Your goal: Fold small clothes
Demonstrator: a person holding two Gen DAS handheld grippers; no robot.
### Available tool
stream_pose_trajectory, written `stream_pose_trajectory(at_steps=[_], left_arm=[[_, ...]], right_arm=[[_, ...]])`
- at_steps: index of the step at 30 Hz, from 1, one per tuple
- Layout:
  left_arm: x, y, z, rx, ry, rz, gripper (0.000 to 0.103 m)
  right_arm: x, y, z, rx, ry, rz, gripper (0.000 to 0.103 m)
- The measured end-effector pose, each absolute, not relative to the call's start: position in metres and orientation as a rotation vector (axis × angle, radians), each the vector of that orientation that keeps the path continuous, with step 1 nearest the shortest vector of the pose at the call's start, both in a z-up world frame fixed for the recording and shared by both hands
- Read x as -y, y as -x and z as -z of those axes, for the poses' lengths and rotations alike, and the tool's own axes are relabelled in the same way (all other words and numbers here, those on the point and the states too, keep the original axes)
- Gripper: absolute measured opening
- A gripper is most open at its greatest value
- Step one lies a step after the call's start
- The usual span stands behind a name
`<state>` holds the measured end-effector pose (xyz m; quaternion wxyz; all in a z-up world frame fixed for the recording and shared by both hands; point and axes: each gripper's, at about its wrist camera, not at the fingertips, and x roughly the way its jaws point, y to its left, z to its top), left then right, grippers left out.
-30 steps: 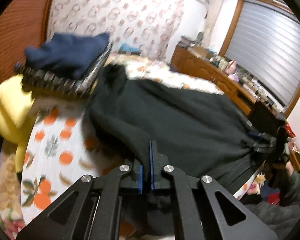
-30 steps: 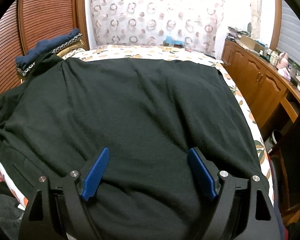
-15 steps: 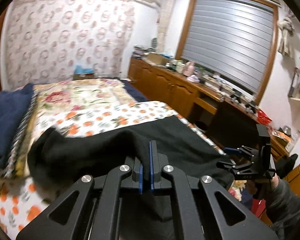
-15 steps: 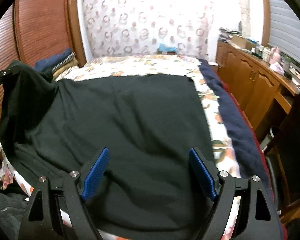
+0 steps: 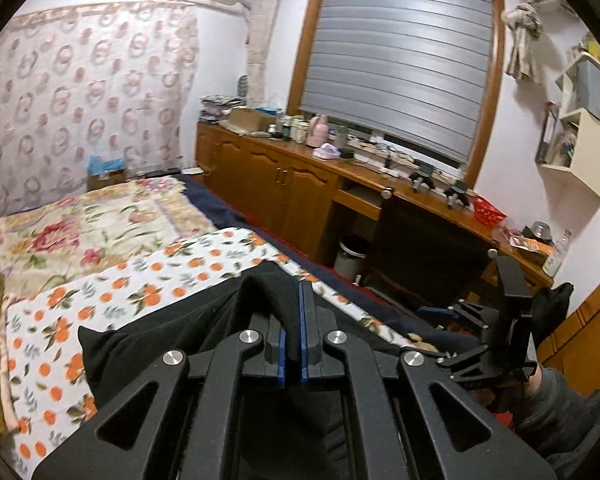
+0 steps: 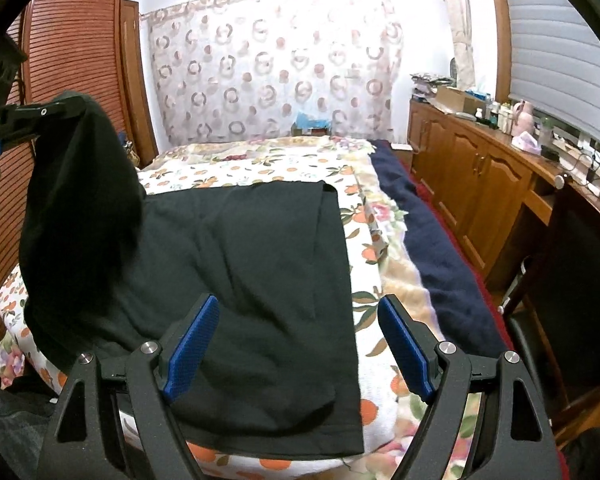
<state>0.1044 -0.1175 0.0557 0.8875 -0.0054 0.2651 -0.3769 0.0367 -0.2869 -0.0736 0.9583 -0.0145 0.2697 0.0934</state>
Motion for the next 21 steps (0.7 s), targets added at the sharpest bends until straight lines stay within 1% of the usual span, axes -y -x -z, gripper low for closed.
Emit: stream_pose_trajectory(at_steps=[4,7,8,9,10,11,12,13,14,15,16,21], left_arm=[[0.132,-0.097,-0.060,-0.537,0.015,0.813,0.005],[0.131,-0.096,-0.054,-0.549,0.020,0.777,0.006],[0.129,-0.098,-0.050,-0.572,0.021,0.765,0.011],[0.127,-0.100,-0.045,-0.594,0.024,0.769,0.022],[0.125,-0.100,-0.042,-0.604,0.026,0.776,0.030],[0.123,-0.100,-0.039,-0.613,0.025,0.784,0.044],[0.122,-0.100,-0.035,-0.619,0.015,0.786,0.053],[0.120,-0.099,-0.033,-0.622,0.004,0.780,0.058],[0.116,-0.098,-0.031,-0.617,-0.001,0.767,0.068],[0.111,-0.096,-0.029,-0.612,0.000,0.755,0.076],[0.106,-0.094,-0.028,-0.609,0.005,0.742,0.078],[0.079,-0.088,-0.015,-0.624,0.004,0.644,0.078]], right_arm=[[0.289,-0.031,0.071,-0.525,0.018,-0.184,0.083],[0.290,-0.026,0.074,-0.521,0.016,-0.187,0.083],[0.292,-0.027,0.076,-0.523,0.016,-0.189,0.083],[0.291,-0.027,0.077,-0.525,0.017,-0.188,0.083],[0.291,-0.028,0.078,-0.528,0.019,-0.186,0.083],[0.290,-0.029,0.079,-0.531,0.018,-0.184,0.083],[0.290,-0.031,0.078,-0.532,0.015,-0.184,0.083],[0.289,-0.032,0.079,-0.533,0.011,-0.187,0.083],[0.288,-0.033,0.078,-0.532,0.008,-0.187,0.083],[0.288,-0.034,0.077,-0.532,0.008,-0.188,0.083],[0.287,-0.036,0.077,-0.533,0.007,-0.190,0.083],[0.278,-0.043,0.072,-0.528,0.021,-0.220,0.083]])
